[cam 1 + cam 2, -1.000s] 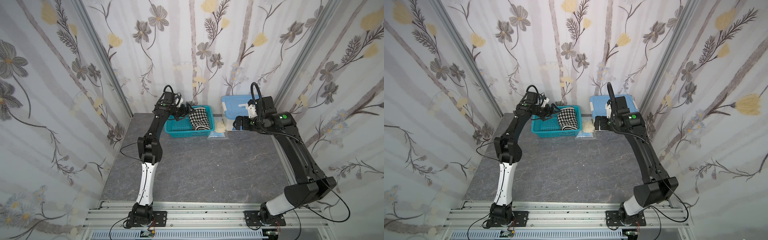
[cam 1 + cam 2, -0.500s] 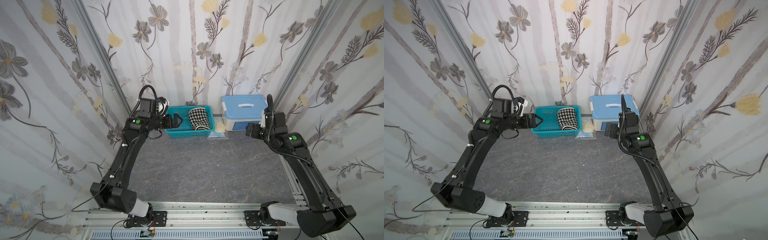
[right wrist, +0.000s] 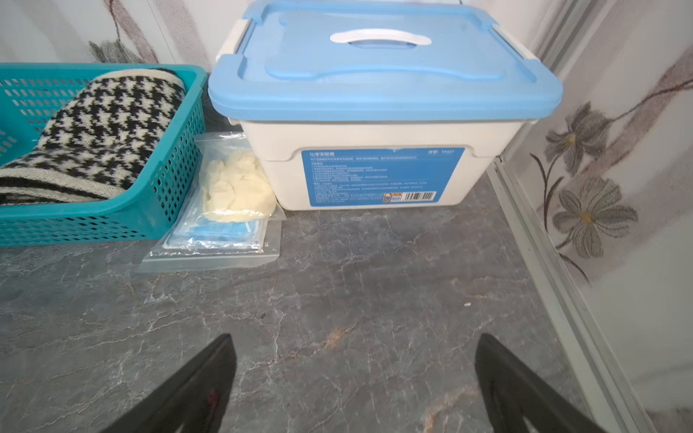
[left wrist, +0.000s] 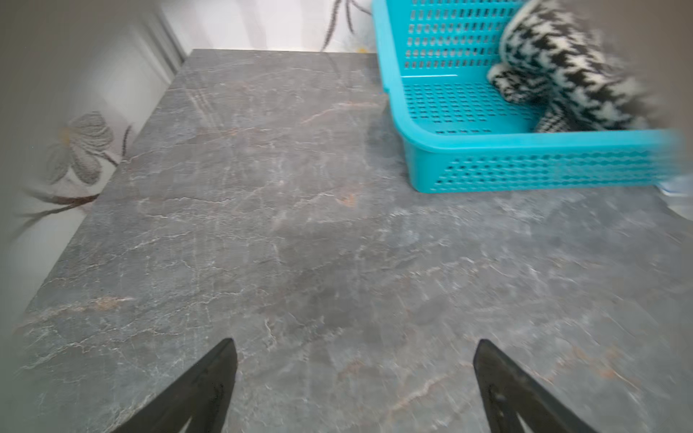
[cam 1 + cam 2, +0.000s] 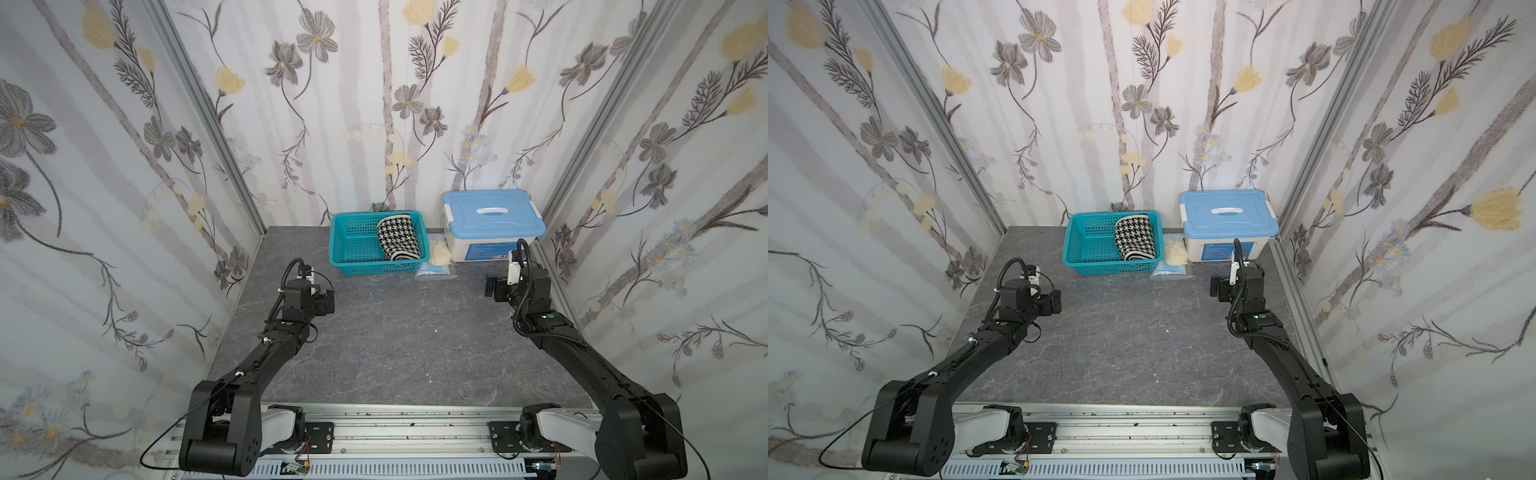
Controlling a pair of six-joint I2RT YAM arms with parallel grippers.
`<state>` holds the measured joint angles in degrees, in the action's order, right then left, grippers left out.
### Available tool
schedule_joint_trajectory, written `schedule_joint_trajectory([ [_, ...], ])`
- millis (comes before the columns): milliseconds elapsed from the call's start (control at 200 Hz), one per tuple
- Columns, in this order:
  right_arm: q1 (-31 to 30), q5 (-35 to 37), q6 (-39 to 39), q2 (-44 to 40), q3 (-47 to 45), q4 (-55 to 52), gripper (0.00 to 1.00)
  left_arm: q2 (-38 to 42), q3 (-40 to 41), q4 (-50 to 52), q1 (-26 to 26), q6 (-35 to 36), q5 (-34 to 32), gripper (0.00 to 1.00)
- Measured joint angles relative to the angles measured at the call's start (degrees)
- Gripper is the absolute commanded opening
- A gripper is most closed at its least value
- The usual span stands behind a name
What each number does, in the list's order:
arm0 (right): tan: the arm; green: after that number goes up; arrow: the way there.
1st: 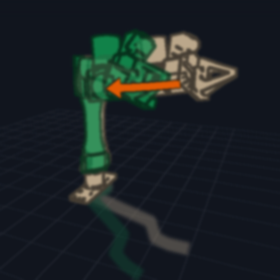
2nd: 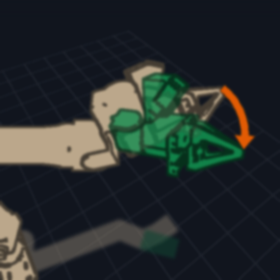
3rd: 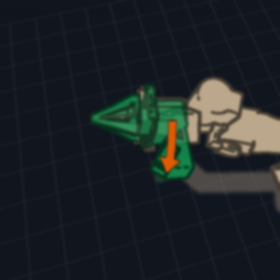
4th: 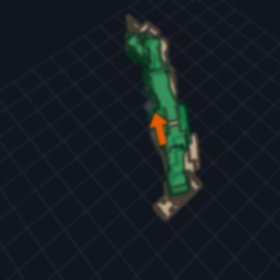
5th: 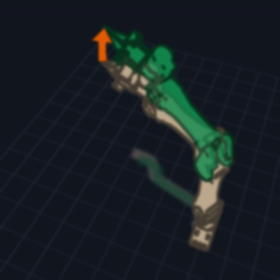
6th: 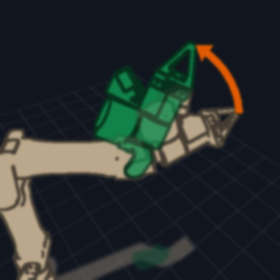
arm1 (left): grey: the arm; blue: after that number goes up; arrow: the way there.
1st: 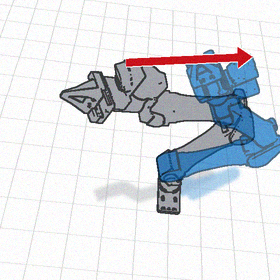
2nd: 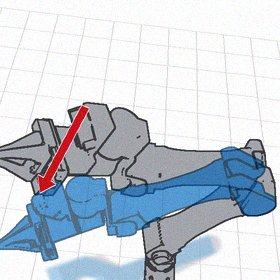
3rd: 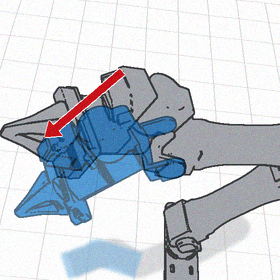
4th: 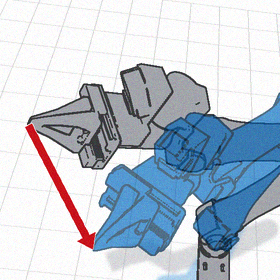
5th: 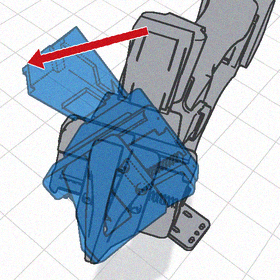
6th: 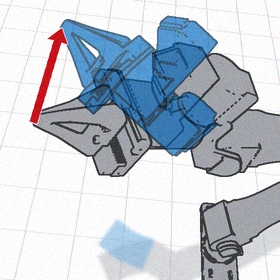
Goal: Roll up the scarf and place it into the basket
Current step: Reset both arms
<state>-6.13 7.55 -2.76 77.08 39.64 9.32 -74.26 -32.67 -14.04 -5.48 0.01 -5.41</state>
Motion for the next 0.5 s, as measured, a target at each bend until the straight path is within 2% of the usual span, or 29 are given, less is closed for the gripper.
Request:
schedule_joint_trajectory([
  [135, 2.64, -2.89, 2.29, 2.64, -1.51, 4.09, 1.0, -7.76, -0.11, -6.78, 1.9, 0.42, -0.04, 1.0],
  [295, 4.5, -7.26, 3.98, 6.08, 2.05, 6.16, 1.0, -11.17, 4.44, -16.59, 2.95, 0.61, 1.11, 1.0],
  [500, 5.01, -10.38, 3.63, 3.28, -0.94, 7.17, 1.0, -14.84, 10.38, -28.65, 3.56, -0.02, 1.07, 1.0],
])
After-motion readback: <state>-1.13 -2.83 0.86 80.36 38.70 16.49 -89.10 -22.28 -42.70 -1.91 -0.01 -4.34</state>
